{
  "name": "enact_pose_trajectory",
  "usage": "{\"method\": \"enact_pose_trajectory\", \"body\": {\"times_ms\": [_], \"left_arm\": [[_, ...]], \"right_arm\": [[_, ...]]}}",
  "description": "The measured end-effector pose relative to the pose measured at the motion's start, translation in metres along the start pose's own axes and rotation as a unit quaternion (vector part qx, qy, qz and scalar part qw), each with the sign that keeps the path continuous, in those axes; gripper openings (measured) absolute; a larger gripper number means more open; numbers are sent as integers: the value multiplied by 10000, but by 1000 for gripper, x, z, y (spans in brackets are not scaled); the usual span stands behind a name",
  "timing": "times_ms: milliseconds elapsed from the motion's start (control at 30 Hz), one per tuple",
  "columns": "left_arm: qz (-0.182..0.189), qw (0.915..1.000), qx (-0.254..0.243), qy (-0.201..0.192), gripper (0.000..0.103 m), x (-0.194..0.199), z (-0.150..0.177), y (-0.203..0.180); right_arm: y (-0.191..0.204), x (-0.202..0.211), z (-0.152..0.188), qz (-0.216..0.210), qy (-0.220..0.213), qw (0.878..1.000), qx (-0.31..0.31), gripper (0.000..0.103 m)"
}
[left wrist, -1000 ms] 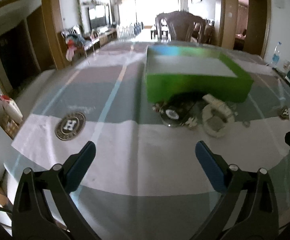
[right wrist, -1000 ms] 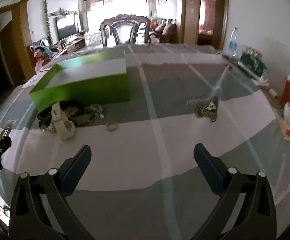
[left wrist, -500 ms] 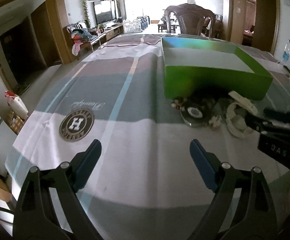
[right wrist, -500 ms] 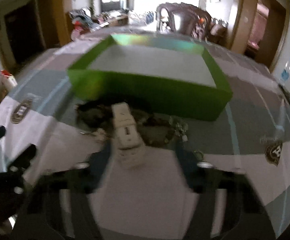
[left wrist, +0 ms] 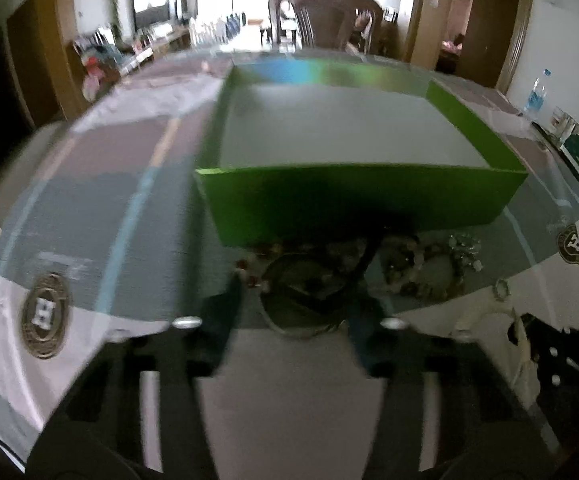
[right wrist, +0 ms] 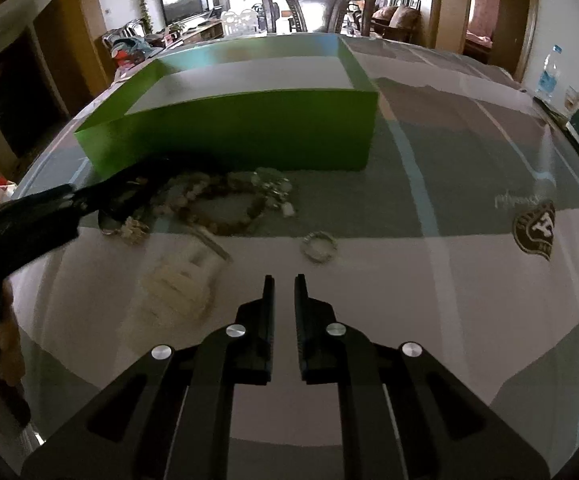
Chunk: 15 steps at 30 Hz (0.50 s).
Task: Organize jewelry
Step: 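Grasp the black-strap watch with the left gripper and pull it from the pile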
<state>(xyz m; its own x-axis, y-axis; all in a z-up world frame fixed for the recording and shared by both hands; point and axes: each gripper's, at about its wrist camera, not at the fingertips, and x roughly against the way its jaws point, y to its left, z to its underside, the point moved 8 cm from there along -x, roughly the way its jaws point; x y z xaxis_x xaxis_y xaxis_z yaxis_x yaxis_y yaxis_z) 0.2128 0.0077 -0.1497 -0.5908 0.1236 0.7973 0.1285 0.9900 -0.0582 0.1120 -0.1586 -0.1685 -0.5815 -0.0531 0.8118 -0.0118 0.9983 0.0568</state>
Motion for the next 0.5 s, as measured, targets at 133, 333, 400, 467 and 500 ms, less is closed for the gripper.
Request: {"method": "enact_pose_trajectory", "body": {"times_ms": [133, 333, 400, 467, 500], "left_arm": [[34, 9998, 25, 180, 22, -10, 1, -1], [12, 9998, -100, 163, 10, 10, 18, 3], [-11, 9999, -144, 70, 11, 24, 26, 7], [-46, 9999, -118, -12, 12, 37, 32, 14], [-72, 9999, -79, -43, 12, 41, 33, 17]], "right_arm": [[0, -1, 2, 41, -36, 10000, 29, 10], [8, -2, -6, 98, -56, 9999, 10, 10], [10, 0, -6, 101, -52, 9999, 69, 15], [17, 2, -6, 55, -58, 9998, 156, 29], [22, 3, -6, 36, -89, 9997, 224, 42]]}}
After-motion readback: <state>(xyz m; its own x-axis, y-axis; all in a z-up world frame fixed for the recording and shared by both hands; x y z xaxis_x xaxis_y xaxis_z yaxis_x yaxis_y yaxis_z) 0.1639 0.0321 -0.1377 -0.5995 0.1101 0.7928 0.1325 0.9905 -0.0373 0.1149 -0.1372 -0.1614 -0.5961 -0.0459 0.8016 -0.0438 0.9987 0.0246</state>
